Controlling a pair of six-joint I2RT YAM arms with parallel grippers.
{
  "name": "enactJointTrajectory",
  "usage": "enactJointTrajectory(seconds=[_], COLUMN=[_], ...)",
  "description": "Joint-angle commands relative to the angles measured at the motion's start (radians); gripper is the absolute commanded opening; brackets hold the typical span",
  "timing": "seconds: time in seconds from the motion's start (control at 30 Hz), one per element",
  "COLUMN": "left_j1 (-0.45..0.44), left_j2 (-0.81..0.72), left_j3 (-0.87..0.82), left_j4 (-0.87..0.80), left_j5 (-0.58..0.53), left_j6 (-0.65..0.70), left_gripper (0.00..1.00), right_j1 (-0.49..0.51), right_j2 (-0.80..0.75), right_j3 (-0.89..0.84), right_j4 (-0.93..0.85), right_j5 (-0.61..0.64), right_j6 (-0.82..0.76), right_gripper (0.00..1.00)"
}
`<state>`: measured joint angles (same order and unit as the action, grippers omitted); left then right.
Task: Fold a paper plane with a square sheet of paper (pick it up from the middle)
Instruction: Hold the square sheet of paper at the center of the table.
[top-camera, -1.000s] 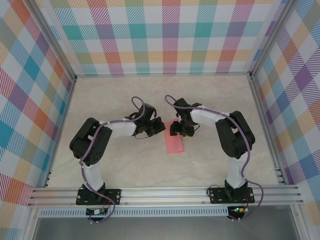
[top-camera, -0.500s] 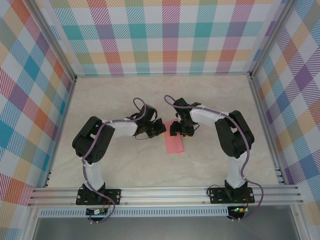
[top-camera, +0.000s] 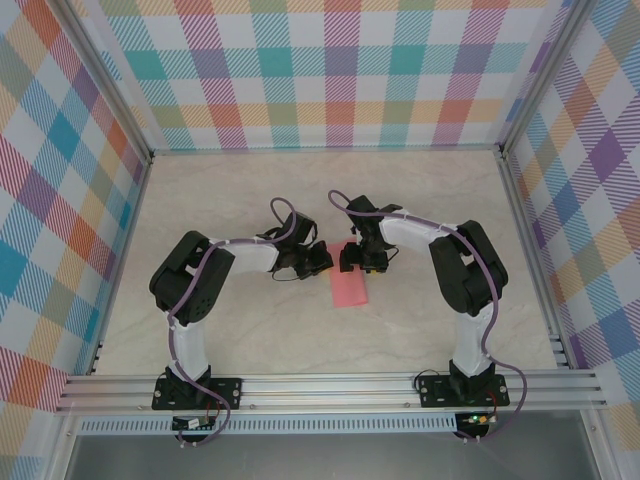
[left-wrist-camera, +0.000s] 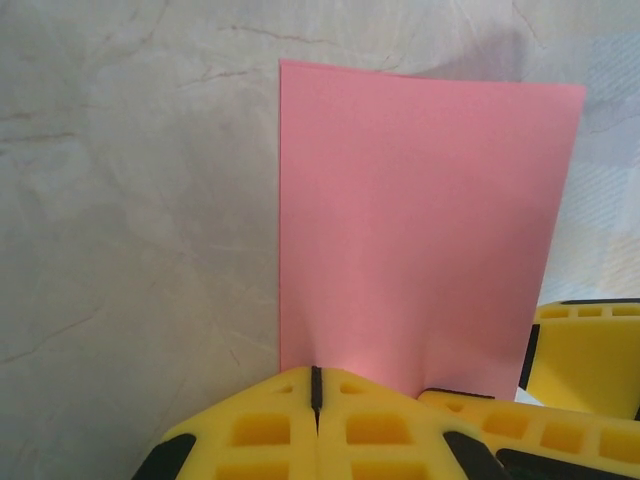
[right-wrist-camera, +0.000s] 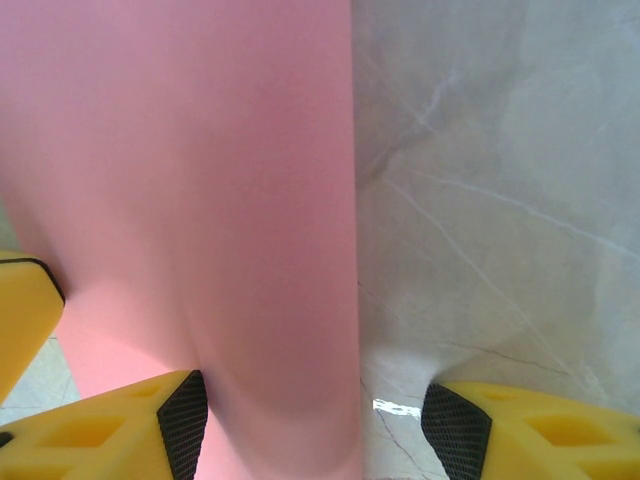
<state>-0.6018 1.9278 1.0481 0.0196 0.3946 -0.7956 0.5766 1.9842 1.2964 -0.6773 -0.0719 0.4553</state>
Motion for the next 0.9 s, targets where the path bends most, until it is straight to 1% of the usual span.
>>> enactJointTrajectory(seconds=[0.0, 0.1, 0.23, 0.4, 0.47, 0.53, 0.63, 0.7, 0.87], left_j1=[-0.021, -0.021, -0.021, -0.021, -0.021, -0.021, -0.021, -0.021, -0.02], left_j2=[0.037, 0.041, 0.052, 0.07, 0.077, 0.082, 0.088, 0.091, 0.094], left_j3=[-0.003, -0.008, -0.022, -0.017, -0.009, -0.008, -0.002, 0.002, 0.002], left_j4=[-0.1, -0.138, -0.16, -0.182, -0.197, -0.199, -0.209, -0.214, -0.219], left_j5=[-0.035, -0.059, -0.077, -0.093, -0.104, -0.106, -0.112, -0.115, -0.12], left_j6=[0.024, 0.034, 0.043, 0.045, 0.045, 0.041, 0.039, 0.038, 0.035], left_gripper=[0.0, 0.0, 0.0, 0.0, 0.0, 0.0, 0.0, 0.0, 0.0], right_j1=[0.026, 0.025, 0.005, -0.028, -0.038, -0.039, -0.04, -0.038, -0.037], right_j2=[0.176, 0.125, -0.017, -0.188, -0.236, -0.26, -0.275, -0.273, -0.212], right_j3=[-0.078, -0.069, -0.068, -0.078, -0.083, -0.085, -0.093, -0.099, -0.092], right_j4=[0.192, 0.169, 0.158, 0.141, 0.129, 0.129, 0.156, 0.18, 0.199], right_j5=[-0.094, -0.104, -0.146, -0.125, -0.109, -0.121, -0.187, -0.235, -0.318], right_j6=[-0.027, -0.019, 0.014, 0.056, 0.073, 0.078, 0.092, 0.101, 0.109], right_gripper=[0.65, 0.65, 0.67, 0.71, 0.72, 0.71, 0.66, 0.59, 0.35])
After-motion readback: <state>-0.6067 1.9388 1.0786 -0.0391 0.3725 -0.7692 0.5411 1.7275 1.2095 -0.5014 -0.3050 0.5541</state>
